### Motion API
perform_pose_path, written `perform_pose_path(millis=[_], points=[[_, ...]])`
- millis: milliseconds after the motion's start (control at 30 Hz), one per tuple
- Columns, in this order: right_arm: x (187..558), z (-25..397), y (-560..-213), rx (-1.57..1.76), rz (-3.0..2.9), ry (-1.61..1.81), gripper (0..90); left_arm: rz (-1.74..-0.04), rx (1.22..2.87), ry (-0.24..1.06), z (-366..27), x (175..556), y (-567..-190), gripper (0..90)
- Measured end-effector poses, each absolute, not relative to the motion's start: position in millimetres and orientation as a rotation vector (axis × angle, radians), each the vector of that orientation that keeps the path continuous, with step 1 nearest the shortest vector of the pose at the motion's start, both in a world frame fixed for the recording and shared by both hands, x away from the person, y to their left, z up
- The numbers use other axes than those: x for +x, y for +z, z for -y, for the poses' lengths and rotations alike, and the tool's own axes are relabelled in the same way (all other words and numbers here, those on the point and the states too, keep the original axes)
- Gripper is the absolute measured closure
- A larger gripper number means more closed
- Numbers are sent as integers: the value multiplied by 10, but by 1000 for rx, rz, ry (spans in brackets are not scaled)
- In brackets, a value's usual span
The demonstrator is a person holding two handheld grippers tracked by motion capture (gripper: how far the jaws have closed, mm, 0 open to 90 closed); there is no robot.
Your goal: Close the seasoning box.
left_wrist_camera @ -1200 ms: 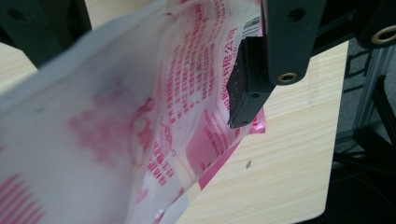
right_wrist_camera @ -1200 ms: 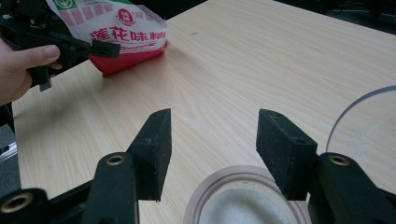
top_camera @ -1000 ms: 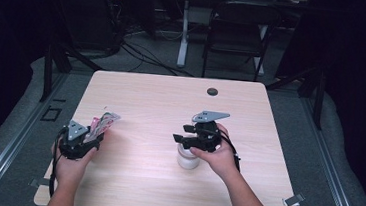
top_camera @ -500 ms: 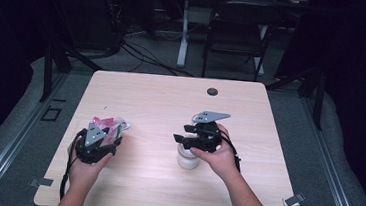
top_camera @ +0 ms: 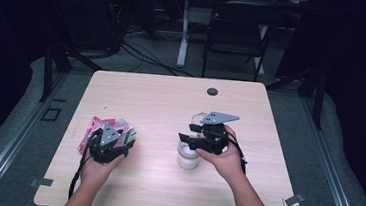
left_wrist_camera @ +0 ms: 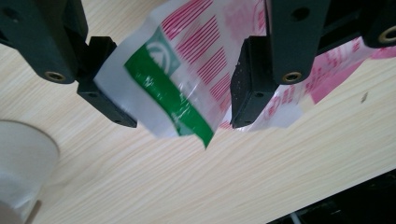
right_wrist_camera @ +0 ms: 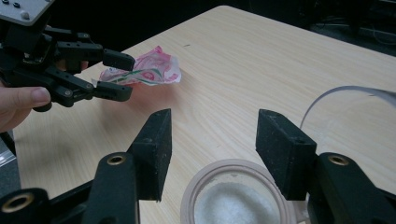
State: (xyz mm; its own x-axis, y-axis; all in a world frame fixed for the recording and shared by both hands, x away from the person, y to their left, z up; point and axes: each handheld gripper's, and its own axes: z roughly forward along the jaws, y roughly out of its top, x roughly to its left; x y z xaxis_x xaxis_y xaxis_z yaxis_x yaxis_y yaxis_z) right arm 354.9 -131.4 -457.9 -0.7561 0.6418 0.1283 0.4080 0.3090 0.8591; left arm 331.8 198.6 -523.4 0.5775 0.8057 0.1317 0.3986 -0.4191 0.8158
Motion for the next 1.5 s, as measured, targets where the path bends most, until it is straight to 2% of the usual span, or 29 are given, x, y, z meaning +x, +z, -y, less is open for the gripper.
perform_pose_path(millis=[400, 933, 1100, 1200, 1300, 1500], points=[[3477, 1478, -4522, 990, -2286, 1420, 471, -892, 2072, 642, -1792, 3366, -5242, 433], [3441, 1694, -4421, 970, -2275, 1419, 604, -867, 2099, 635, -1710, 3378, -5257, 435], [3454, 1765, -4399, 1008, -2248, 1408, 619, -865, 2100, 639, -1709, 3377, -5256, 435], [3467, 1824, -4381, 1040, -2208, 1426, 616, -870, 2096, 642, -1714, 3377, -5256, 435], [3485, 1889, -4358, 1037, -2196, 1461, 566, -870, 2097, 642, -1718, 3380, -5257, 434], [3535, 2022, -4356, 1068, -2147, 1469, 526, -871, 2100, 648, -1718, 3378, -5262, 435]])
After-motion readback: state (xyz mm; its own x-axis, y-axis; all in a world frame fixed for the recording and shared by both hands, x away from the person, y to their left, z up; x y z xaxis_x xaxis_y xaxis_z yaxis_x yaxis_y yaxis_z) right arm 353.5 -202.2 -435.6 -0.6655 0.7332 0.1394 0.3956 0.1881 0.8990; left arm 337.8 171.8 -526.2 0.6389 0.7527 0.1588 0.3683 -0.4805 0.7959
